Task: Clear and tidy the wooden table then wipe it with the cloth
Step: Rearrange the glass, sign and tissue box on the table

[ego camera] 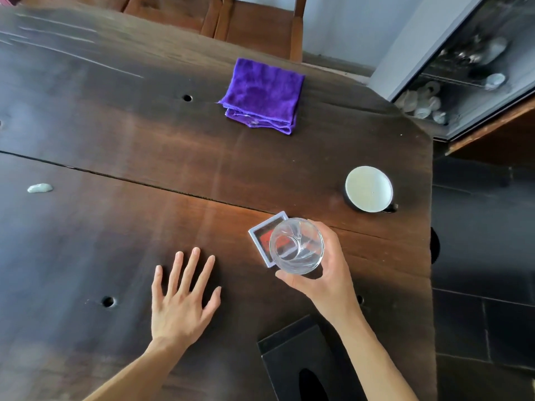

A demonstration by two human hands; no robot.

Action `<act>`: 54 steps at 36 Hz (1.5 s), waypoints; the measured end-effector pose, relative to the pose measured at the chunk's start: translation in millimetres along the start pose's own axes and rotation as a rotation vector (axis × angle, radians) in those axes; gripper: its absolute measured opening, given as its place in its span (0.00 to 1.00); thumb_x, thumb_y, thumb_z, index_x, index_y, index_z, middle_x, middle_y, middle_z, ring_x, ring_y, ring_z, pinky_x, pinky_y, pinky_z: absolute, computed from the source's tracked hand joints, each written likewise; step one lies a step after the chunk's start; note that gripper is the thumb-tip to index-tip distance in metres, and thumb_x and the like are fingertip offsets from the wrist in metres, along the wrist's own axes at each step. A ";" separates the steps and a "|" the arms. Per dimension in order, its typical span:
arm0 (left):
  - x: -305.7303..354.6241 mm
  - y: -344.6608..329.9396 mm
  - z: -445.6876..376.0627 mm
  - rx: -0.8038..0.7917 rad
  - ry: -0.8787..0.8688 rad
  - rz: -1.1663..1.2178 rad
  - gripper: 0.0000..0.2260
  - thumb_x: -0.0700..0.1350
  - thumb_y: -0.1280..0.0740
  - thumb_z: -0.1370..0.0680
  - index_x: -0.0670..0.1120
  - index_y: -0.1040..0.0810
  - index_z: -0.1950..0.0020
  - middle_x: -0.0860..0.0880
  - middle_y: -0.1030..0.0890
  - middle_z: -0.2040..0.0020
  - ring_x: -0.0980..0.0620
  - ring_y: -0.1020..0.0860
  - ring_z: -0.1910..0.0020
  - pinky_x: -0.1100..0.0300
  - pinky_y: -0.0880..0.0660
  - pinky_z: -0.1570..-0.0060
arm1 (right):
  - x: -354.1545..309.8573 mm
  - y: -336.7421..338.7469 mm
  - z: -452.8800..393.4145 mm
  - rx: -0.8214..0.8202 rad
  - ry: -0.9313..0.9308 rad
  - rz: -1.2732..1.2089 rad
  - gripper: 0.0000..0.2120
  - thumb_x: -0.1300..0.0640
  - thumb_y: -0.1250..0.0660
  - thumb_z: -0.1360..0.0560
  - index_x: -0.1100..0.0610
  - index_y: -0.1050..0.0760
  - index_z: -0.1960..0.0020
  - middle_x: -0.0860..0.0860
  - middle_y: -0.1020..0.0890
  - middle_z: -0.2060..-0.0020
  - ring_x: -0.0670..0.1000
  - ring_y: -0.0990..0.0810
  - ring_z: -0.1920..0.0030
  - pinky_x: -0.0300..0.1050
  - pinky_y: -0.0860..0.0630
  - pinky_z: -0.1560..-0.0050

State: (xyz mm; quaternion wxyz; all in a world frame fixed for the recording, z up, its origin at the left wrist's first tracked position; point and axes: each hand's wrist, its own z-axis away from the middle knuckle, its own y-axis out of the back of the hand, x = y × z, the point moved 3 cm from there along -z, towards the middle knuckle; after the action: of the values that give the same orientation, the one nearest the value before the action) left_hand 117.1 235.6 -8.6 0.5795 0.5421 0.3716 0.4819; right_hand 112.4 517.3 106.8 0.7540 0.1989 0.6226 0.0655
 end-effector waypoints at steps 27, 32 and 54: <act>-2.0 -6.1 -0.2 0.025 0.057 0.000 0.31 0.63 0.47 0.22 0.57 0.38 0.19 0.51 0.40 0.17 0.52 0.52 0.17 0.39 0.47 0.22 | 84.0 88.5 29.8 0.330 -0.308 -0.045 0.43 0.47 0.18 0.40 0.41 0.34 0.30 0.35 0.26 0.36 0.38 0.27 0.35 0.39 0.25 0.37; -2.4 -6.9 -0.1 0.019 0.048 -0.005 0.30 0.62 0.47 0.21 0.56 0.38 0.19 0.51 0.40 0.17 0.45 0.44 0.18 0.39 0.49 0.22 | 89.9 81.3 30.6 0.324 -0.351 -0.031 0.43 0.45 0.19 0.41 0.37 0.35 0.31 0.33 0.27 0.36 0.36 0.28 0.36 0.37 0.26 0.38; -6.5 -11.2 0.3 0.022 0.041 -0.014 0.30 0.63 0.47 0.20 0.58 0.41 0.18 0.52 0.43 0.17 0.51 0.54 0.17 0.41 0.52 0.21 | 87.3 92.6 30.1 0.267 -0.348 -0.005 0.51 0.42 0.19 0.41 0.39 0.41 0.25 0.27 0.35 0.32 0.30 0.33 0.33 0.31 0.33 0.37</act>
State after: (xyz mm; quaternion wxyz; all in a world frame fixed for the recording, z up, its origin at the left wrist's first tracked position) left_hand 117.5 229.8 -20.1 0.5693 0.5359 0.3924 0.4845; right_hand 174.1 625.4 66.9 0.8173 0.3037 0.4866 -0.0545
